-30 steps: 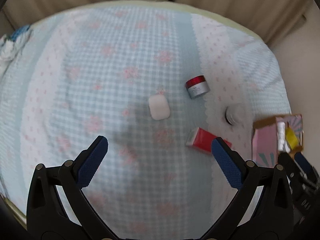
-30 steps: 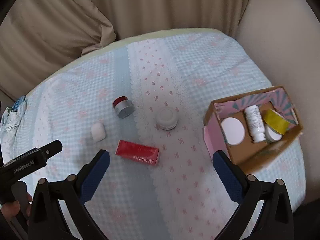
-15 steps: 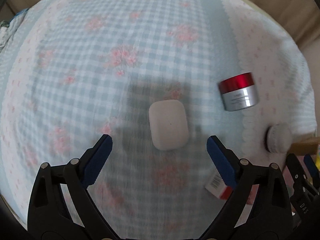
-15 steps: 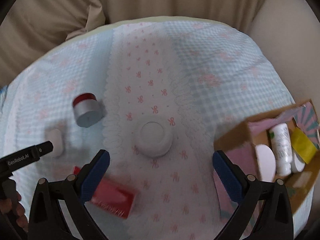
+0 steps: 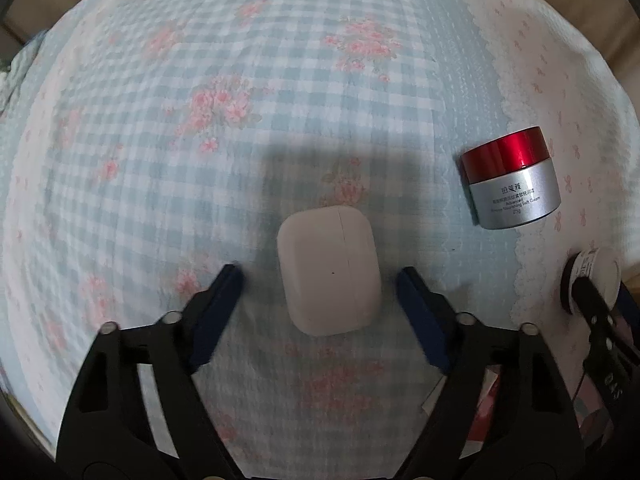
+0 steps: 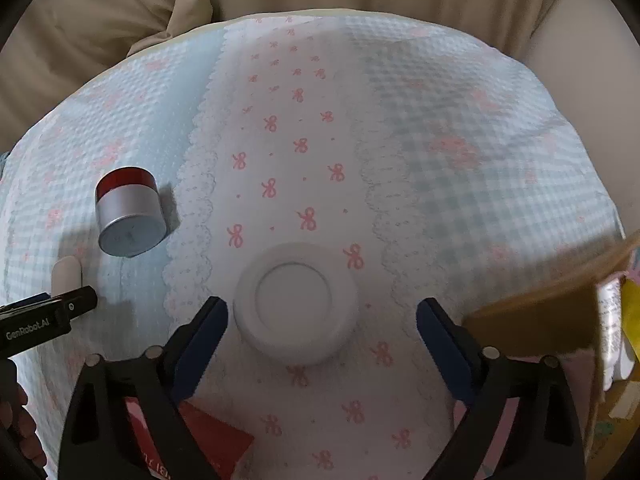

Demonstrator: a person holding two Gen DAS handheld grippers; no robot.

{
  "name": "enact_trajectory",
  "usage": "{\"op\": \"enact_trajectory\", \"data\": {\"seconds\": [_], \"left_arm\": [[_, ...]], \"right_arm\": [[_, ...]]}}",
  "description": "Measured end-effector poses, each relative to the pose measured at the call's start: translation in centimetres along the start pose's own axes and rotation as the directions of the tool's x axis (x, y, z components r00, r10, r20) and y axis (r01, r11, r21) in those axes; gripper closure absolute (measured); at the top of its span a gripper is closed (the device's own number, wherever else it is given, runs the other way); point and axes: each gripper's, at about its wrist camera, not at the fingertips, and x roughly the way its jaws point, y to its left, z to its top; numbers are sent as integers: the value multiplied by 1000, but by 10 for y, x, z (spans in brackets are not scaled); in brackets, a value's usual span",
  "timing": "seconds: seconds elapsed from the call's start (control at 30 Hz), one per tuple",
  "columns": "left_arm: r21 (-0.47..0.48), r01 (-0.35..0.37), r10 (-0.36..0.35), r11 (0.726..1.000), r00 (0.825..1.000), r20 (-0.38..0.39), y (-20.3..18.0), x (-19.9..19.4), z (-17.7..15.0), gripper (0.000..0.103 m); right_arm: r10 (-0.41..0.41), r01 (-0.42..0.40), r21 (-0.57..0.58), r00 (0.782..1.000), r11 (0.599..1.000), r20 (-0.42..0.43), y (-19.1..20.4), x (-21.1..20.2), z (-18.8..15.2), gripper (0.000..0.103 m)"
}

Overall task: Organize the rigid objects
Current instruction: 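Move the left tool onto the white earbud case while the right tool approaches the small white jar, then grasp the earbud case with the left tool while the right tool grasps the white jar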

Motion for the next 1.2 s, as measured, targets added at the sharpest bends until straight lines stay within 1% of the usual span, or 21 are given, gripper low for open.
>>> {"op": "enact_trajectory", "data": {"seconds": [0.07, 0.13, 0.17, 0.2, 0.23, 0.27, 0.3, 0.4, 0.47, 0.53, 0.77, 0.83, 0.9, 1.0, 1.07, 1.13, 1.2], "left_arm": [[2, -2, 2, 1000, 1000, -7, 2, 0, 5, 39], [-7, 2, -2, 1000, 1000, -22, 4, 0, 11, 40], [-7, -1, 1, 1000, 1000, -29, 2, 1, 13, 41], [-1, -5, 5, 1000, 1000, -31, 0, 1, 13, 44], [8, -4, 5, 1000, 1000, -29, -2, 1, 14, 47], [19, 2, -1, 1000, 1000, -23, -5, 0, 15, 57], [29, 2, -1, 1000, 1000, -20, -7, -2, 15, 58], [39, 11, -11, 999, 1000, -18, -10, -1, 20, 58], [39, 22, -22, 999, 1000, -14, -10, -2, 22, 59], [43, 28, -28, 999, 1000, -6, -4, -6, 16, 59], [63, 66, -69, 996, 996, 51, 8, -42, 3, 61], [69, 83, -88, 994, 994, 67, 10, -53, 2, 64], [78, 101, -107, 992, 991, 76, 13, -64, 0, 83], [74, 128, -134, 989, 988, 72, 16, -73, -7, 84], [86, 142, -148, 986, 987, 69, 18, -72, -14, 84], [101, 140, -147, 985, 987, 61, 16, -64, -23, 84], [96, 159, -165, 983, 985, 57, 21, -64, -31, 84]], "right_arm": [[2, -2, -17, 1000, 1000, -10, 1, 3, 3, 20], [12, -12, -29, 1000, 1000, -16, 0, 5, 6, 26], [19, -20, -34, 1000, 999, -20, 0, 6, 7, 32], [30, -31, -40, 999, 999, -28, 0, 8, 9, 38], [48, -49, -47, 998, 998, -33, 1, 9, 10, 43], [63, -65, -55, 997, 996, -36, 3, 9, 11, 50], [62, -65, -68, 997, 996, -42, 6, 9, 12, 50], [34, -38, -105, 999, 994, -41, 12, 8, 12, 50], [42, -46, -101, 998, 994, -43, 13, 7, 11, 50], [47, -51, -95, 998, 994, -45, 12, 5, 9, 50], [52, -54, -78, 998, 996, -26, 14, -15, 3, 50], [53, -53, -67, 999, 996, -13, 14, -24, 1, 50], [52, -52, -56, 999, 997, 0, 14, -37, -3, 50], [55, -54, -35, 998, 998, 21, 14, -57, -8, 50], [59, -58, -22, 998, 998, 30, 14, -68, -12, 50], [65, -64, -5, 997, 998, 40, 13, -81, -20, 50], [63, -63, 1, 997, 998, 48, 14, -90, -28, 50]]}}
